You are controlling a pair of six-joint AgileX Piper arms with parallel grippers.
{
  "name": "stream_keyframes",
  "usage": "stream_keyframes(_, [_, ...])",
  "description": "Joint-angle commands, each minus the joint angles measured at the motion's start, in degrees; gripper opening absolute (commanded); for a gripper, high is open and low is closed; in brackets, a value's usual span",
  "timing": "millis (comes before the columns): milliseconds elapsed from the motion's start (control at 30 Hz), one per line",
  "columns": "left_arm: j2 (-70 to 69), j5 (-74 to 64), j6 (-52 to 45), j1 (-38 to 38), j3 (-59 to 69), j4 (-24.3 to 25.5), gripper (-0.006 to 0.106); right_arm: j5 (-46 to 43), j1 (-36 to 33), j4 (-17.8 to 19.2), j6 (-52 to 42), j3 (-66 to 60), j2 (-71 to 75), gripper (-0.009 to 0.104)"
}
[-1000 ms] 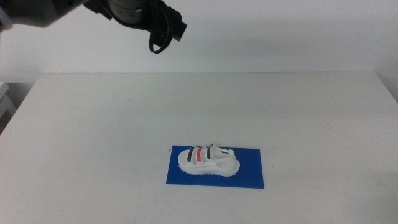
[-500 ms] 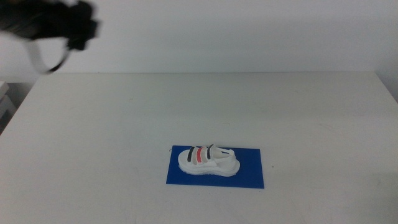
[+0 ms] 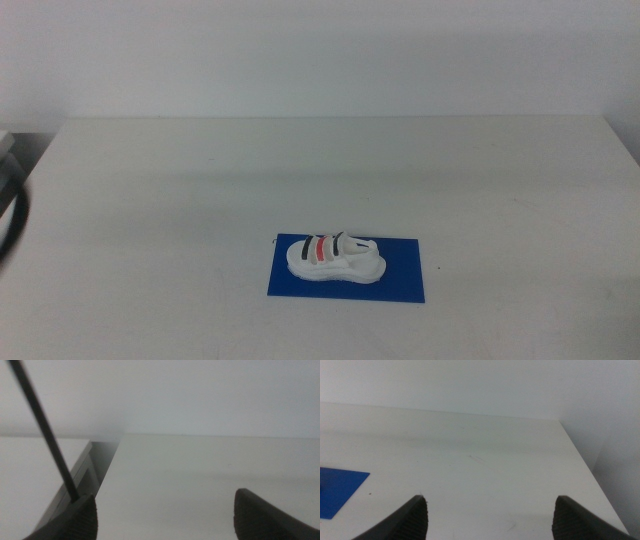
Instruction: Use one arm to grab the shoe from the table and place it on the mat.
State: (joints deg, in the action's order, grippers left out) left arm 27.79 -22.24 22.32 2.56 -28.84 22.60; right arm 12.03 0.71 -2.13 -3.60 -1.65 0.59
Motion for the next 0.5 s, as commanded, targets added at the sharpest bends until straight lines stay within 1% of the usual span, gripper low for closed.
stream_keyframes(0, [-5.3,4.9,1.9,-0.8,3.0,0.0,0.094,-4.4,0.0,0.5,-0.4,-0.3,1.5,0.064])
stream_keyframes(100, [-11.9,4.9,1.9,-0.8,7.4,-0.3,0.094,-4.4,0.0,0.5,-0.4,-0.3,1.5,0.064])
stream_keyframes(267, [-19.0,6.4,1.7,-0.8,14.0,-2.2,0.094,-4.4,0.0,0.5,-0.4,-0.3,1.5,0.064])
stream_keyframes(333, [-20.8,8.4,-0.6,-0.8,17.3,-5.2,0.094,-4.4,0.0,0.5,-0.4,-0.3,1.5,0.064])
stream_keyframes(467, [-24.1,14.4,-8.9,-0.8,25.4,-13.6,0.094,-4.4,0.0,0.5,-0.4,-0.3,1.5,0.064])
